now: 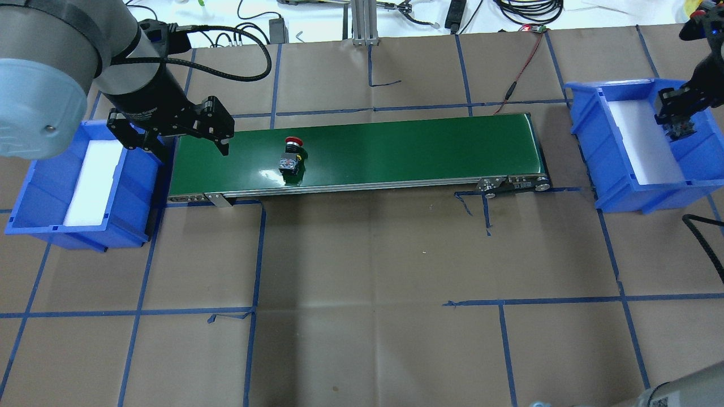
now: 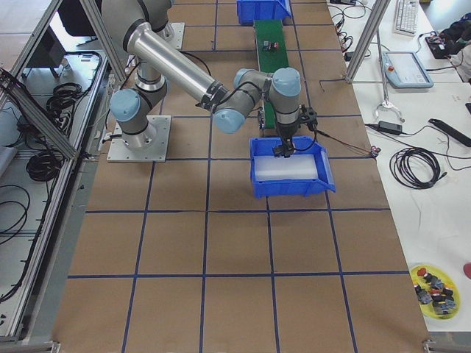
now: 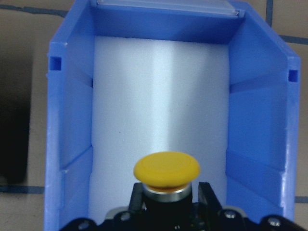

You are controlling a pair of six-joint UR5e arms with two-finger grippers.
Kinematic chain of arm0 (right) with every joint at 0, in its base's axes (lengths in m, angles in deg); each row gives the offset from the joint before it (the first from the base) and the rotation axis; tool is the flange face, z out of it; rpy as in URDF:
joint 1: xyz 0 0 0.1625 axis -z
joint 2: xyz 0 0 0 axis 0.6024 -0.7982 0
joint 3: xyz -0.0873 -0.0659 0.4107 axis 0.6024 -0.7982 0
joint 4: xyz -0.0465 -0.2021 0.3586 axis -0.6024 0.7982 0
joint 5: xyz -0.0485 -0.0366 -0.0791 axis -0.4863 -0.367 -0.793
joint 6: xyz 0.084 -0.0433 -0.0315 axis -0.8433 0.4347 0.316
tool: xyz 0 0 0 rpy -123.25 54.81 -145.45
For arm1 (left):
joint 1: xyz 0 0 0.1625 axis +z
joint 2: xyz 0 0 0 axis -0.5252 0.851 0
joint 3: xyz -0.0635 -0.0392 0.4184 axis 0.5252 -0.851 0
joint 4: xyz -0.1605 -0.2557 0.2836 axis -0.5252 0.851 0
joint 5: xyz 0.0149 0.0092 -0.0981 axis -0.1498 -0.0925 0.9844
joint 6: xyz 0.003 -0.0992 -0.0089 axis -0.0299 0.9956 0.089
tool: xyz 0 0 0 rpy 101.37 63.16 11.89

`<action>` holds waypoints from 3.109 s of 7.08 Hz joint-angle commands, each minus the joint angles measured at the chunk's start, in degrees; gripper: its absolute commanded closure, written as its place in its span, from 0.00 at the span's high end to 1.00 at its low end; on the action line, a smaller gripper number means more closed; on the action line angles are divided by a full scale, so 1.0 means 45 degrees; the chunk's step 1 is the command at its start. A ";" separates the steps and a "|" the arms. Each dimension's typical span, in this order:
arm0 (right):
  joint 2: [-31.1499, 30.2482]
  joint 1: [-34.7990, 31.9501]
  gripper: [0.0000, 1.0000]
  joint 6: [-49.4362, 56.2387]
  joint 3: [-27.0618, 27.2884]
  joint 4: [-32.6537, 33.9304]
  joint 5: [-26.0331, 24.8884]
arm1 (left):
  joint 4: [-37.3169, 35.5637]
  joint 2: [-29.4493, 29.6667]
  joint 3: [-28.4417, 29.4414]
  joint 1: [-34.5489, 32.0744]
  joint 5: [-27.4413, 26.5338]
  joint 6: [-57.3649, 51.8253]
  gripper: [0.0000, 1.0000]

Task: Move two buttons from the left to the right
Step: 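Carry the yellow button into the bin beside the right arm, then release the yellow button in the bin and raise the right gripper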

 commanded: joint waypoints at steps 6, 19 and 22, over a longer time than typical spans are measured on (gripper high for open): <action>0.1849 0.0412 0.17 0.0009 0.0730 0.1500 0.0491 | 0.0000 -0.0001 0.0000 0.0000 0.0000 0.0000 1.00; -0.1586 -0.4930 0.99 -0.8023 -0.2024 -0.4804 -0.0856 | 0.0000 -0.0001 -0.0019 0.0000 0.0000 0.0000 1.00; -0.1391 -0.6813 0.99 -1.0264 -0.2024 -0.4492 -0.1694 | 0.0000 0.0018 0.0000 0.0000 0.0000 0.0000 1.00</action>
